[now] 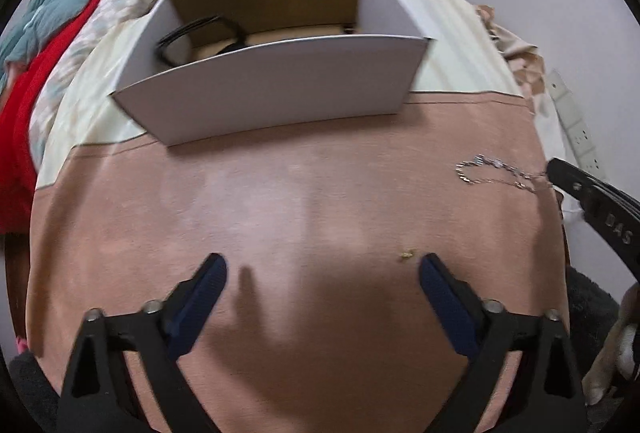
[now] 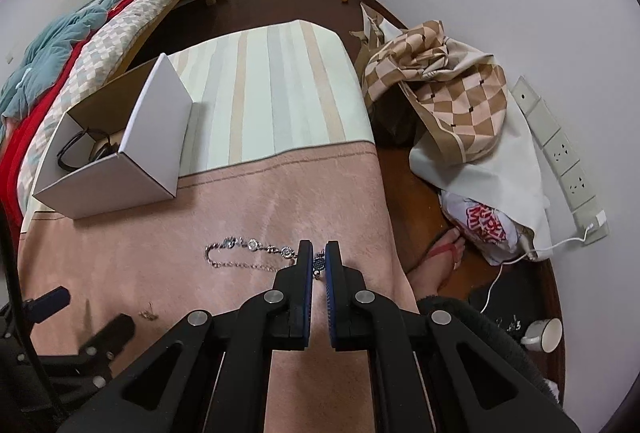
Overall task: Organize jewelry
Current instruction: 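Grasp the small gold stud earring with the left tool while the right tool holds the bracelet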
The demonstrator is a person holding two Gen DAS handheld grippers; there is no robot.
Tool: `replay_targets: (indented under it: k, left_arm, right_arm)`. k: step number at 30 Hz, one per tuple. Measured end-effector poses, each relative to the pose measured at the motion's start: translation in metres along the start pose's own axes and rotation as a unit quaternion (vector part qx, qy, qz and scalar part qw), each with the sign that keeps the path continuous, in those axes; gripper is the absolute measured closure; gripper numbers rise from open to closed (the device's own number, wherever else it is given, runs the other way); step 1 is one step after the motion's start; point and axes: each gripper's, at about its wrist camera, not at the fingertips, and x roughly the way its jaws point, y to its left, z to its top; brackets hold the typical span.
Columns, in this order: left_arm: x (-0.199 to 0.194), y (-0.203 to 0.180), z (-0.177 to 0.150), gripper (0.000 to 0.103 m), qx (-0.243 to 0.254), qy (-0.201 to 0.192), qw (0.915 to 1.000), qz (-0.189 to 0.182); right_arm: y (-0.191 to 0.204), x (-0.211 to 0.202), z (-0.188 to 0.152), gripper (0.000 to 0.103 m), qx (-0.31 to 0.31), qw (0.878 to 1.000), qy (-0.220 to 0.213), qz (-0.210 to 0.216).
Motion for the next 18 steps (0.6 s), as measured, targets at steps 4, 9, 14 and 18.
replay_targets:
  k: [4, 9, 14, 18]
  left_arm:
    - [0.004, -0.014, 0.000, 0.041, 0.025, -0.007, 0.9997, -0.002]
    - [0.009, -0.018, 0.003, 0.066, 0.046, -0.007, 0.9989, -0.010]
    - [0.009, -0.026, 0.005, 0.080, 0.063, -0.014, 0.9978, -0.013]
    - [0.009, -0.029, 0.002, 0.091, 0.071, -0.018, 0.9971, -0.018]
  right_arm:
    - [-0.002, 0.002, -0.004, 0.097, 0.002, 1.000, 0.002, 0.005]
    - [-0.002, 0.000, -0.006, 0.097, 0.002, 1.000, -0.001, 0.009]
    - [-0.005, -0.001, -0.006, 0.097, 0.006, 1.000, -0.003, 0.010]
    - [-0.005, -0.001, -0.005, 0.097, 0.006, 1.000, -0.004, 0.010]
